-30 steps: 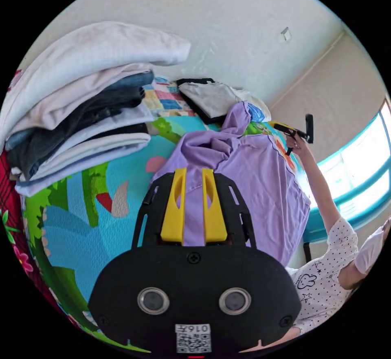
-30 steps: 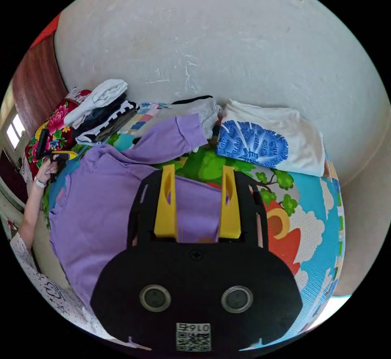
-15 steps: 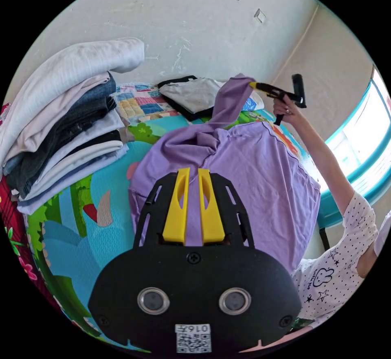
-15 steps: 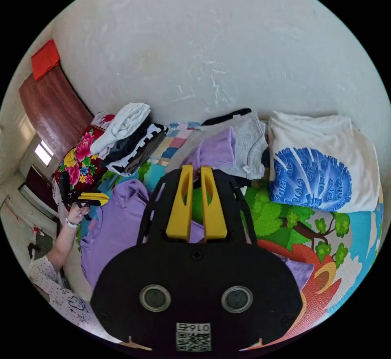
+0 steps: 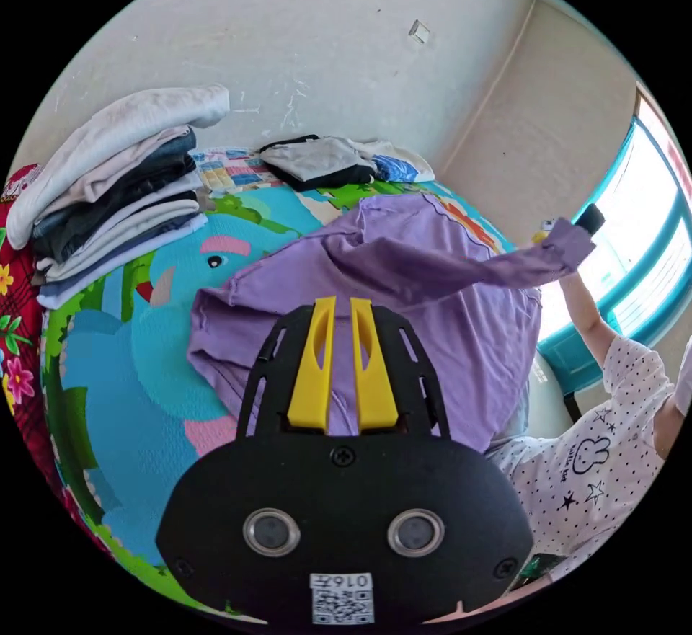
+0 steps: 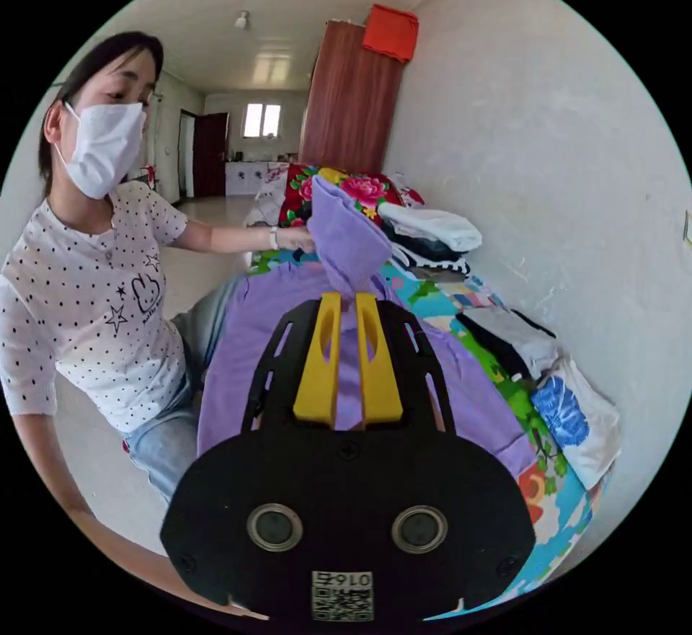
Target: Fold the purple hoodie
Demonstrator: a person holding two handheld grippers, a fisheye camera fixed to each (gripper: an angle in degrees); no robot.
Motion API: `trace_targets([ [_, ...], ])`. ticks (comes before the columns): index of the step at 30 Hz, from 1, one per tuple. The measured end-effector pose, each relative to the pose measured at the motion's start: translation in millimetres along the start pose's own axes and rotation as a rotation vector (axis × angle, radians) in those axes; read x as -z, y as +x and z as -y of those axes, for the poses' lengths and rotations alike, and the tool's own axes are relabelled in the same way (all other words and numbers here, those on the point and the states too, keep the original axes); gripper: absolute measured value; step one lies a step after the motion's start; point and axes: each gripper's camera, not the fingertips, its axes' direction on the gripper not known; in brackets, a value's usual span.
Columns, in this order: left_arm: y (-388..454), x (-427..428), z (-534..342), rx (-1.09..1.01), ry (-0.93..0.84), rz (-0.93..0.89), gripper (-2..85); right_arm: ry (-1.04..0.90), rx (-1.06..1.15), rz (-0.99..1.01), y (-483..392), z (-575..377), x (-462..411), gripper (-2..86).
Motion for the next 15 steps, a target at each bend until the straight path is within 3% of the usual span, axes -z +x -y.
trace_targets([
  [3,47.2,-3.0,-28.2,-0.067,-0.029,-0.061,5.0,-0.223,-0.106,-0.090,-58.0,-34.1,-44.3,3.2],
  [5,83.6,-3.7,-40.9,-0.136,-0.033,-0.067,5.5,-0.356,-0.118,-0.265,-104.3,-45.3,-67.1,3.6],
  [9,160.8,-6.7,-67.1,-0.236,0.008,-0.075,5.9,-0.457,-0.206,-0.372,-144.9,-50.4,-77.5,6.5],
  [15,208.9,-1.3,-110.9,-0.163,0.107,-0.124,6.0,-0.611,-0.268,-0.494,-198.5,-75.6,-73.2,9.8],
])
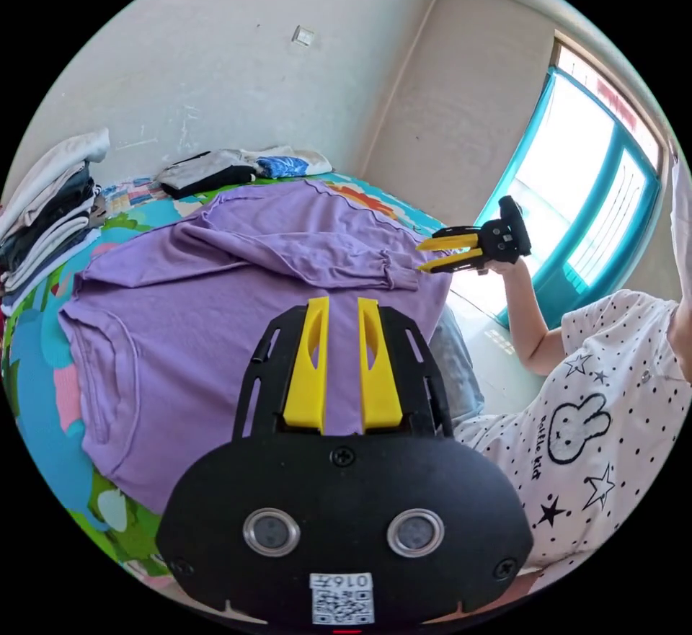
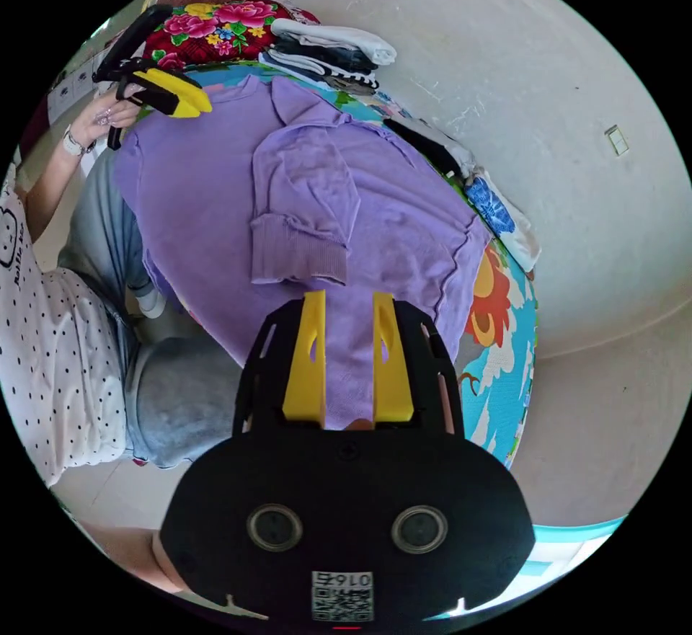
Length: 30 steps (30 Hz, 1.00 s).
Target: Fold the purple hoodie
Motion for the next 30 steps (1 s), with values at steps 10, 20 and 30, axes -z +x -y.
trace_targets([
  [10,48.1,-20.5,-9.4,0.032,-0.015,0.040,6.1,0.233,-0.111,0.024,-66.7,-19.0,10.0,10.8],
  [20,76.7,-14.5,-20.6,0.015,-0.021,0.034,6.7,0.191,-0.176,0.123,-16.7,-45.6,-0.5,3.7],
  [30,123.8,-14.8,-5.9,-0.003,0.178,-0.008,13.2,0.784,-0.777,1.301,134.5,-87.7,-25.5,1.6],
])
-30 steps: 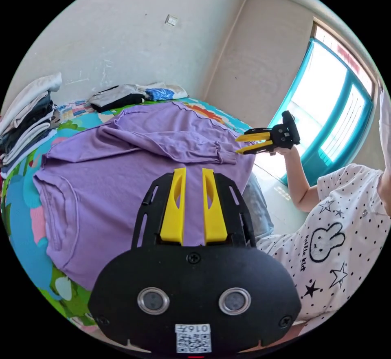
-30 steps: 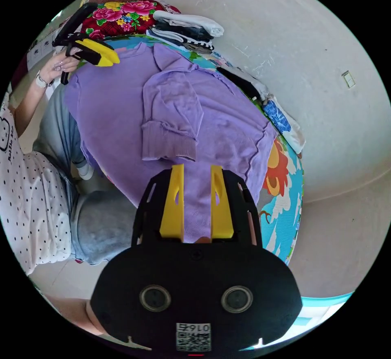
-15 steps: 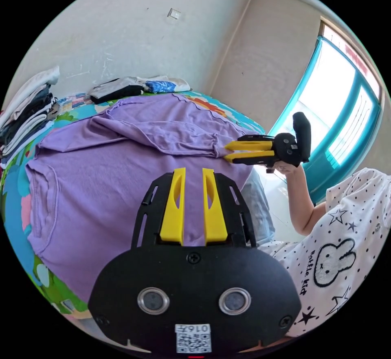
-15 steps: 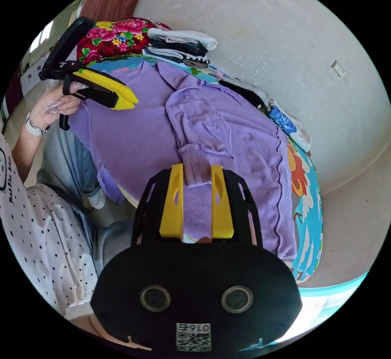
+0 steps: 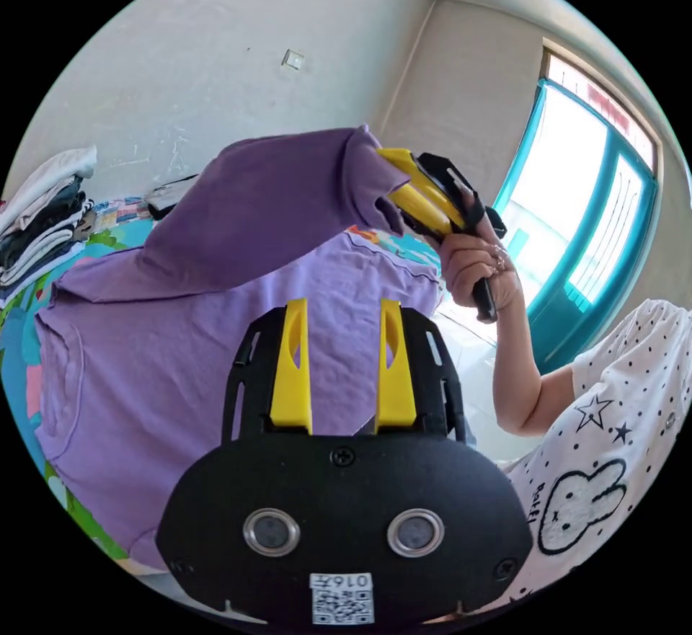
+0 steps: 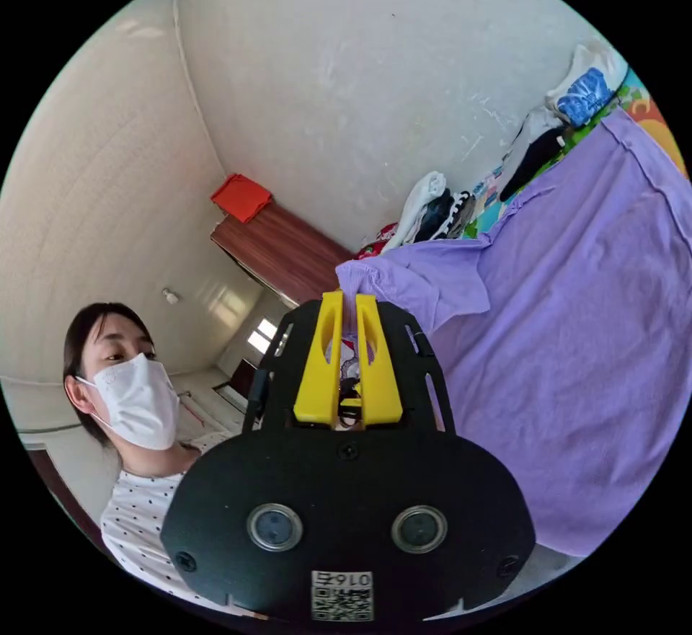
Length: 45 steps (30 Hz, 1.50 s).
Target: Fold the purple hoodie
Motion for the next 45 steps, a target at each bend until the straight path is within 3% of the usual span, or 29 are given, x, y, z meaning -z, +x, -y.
trace_targets([
  [5,19.2,3.2,16.5,-0.025,0.118,0.128,11.4,0.036,-0.141,0.108,29.3,0.6,4.5,1.4],
  [10,29.6,8.7,35.8,-0.099,0.092,0.140,4.6,0.007,-0.105,0.106,30.8,7.3,5.2,1.2],
  [17,60.1,49.9,88.8,-0.493,-0.154,0.225,4.1,-0.031,0.190,0.002,-12.2,30.0,8.2,1.2],
  [20,53.3,36.0,100.7,-0.586,-0.287,0.098,4.2,-0.096,0.249,-0.084,-14.8,31.5,4.9,1.3],
  [23,33.0,-13.8,91.7,-0.533,-0.461,-0.034,4.6,-0.178,0.216,-0.180,7.5,27.5,1.7,1.7],
  [27,-14.6,-65.6,59.9,-0.369,-0.614,-0.060,5.0,-0.288,0.120,-0.401,46.9,18.5,-9.4,2.9],
  [31,-85.0,-34.9,56.6,-0.152,-0.477,-0.031,5.9,-0.293,0.196,-0.820,50.3,29.6,-20.1,6.6],
  [35,-191.5,33.7,72.5,0.105,-0.247,0.275,6.9,-0.250,0.469,-1.013,20.2,80.8,-53.8,9.3],
  [39,-298.0,48.9,97.6,0.219,-0.206,0.445,7.6,-0.197,0.560,-0.835,21.4,155.9,-92.8,8.9],
  [41,-345.3,34.8,102.2,0.299,-0.248,0.379,7.9,-0.259,0.452,-0.609,55.7,226.3,-130.8,7.8],
  [44,-408.8,1.8,99.7,0.417,-0.349,0.214,8.2,-0.361,0.275,-0.449,120.1,307.2,-189.5,8.1],
  [45,-424.4,-9.1,98.9,0.432,-0.388,0.234,8.3,-0.381,0.251,-0.441,133.1,320.7,-201.4,8.3],
])
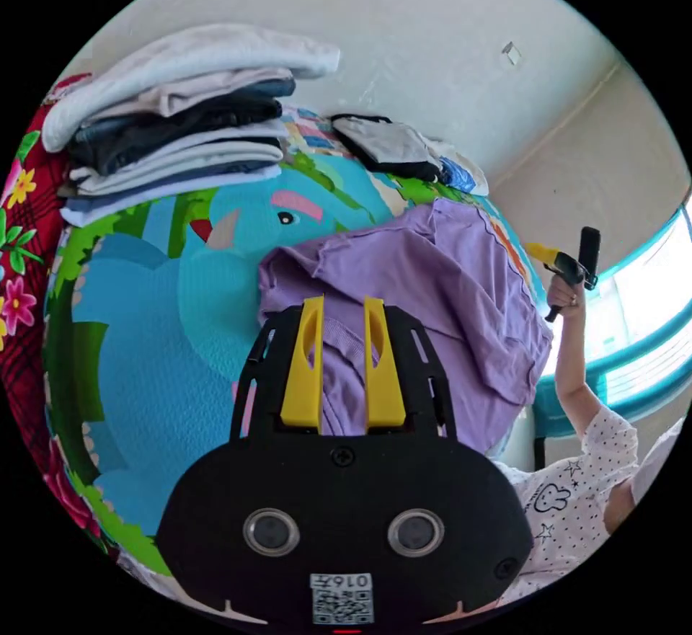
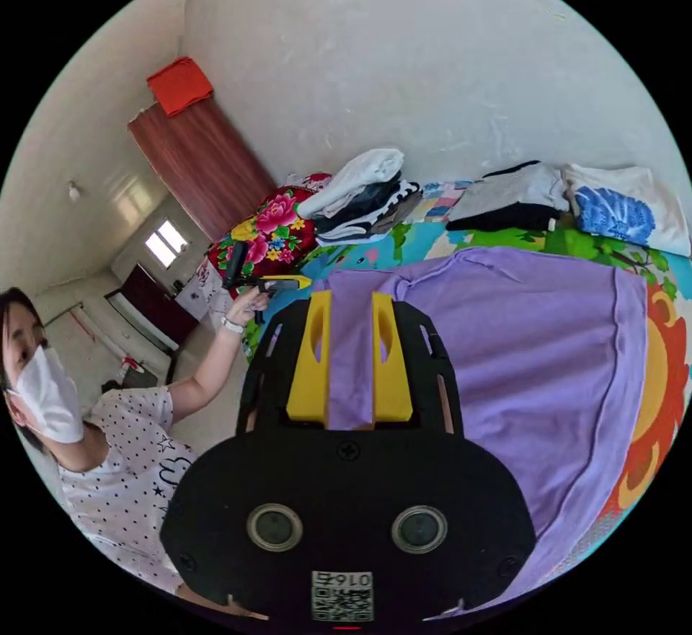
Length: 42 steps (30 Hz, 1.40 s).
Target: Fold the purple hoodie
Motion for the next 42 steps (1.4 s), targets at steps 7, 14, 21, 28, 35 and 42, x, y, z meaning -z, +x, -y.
trace_targets([
  [7,-64.2,-29.1,33.8,0.105,0.054,-0.194,8.3,-0.304,-0.233,-0.028,104.7,118.1,-121.8,12.2],
  [14,-118.4,-48.4,51.0,0.165,0.072,-0.261,1.9,-0.362,-0.289,-0.052,140.6,178.3,-178.1,11.6],
  [21,-145.2,-40.1,68.4,0.127,0.149,-0.270,-0.7,-0.363,-0.277,-0.036,154.9,226.6,-203.2,3.0],
  [28,-175.2,-47.7,101.7,0.122,0.156,-0.213,-0.8,-0.281,-0.272,-0.024,178.5,305.2,-195.4,1.2],
  [35,-213.8,-90.1,121.4,0.093,0.068,-0.212,-0.8,-0.379,-0.222,-0.192,207.9,352.1,-248.1,0.4],
  [42,-253.2,-89.2,123.8,0.063,0.115,-0.372,-0.8,-0.312,-0.287,-0.054,248.1,362.6,-263.9,0.0],
])
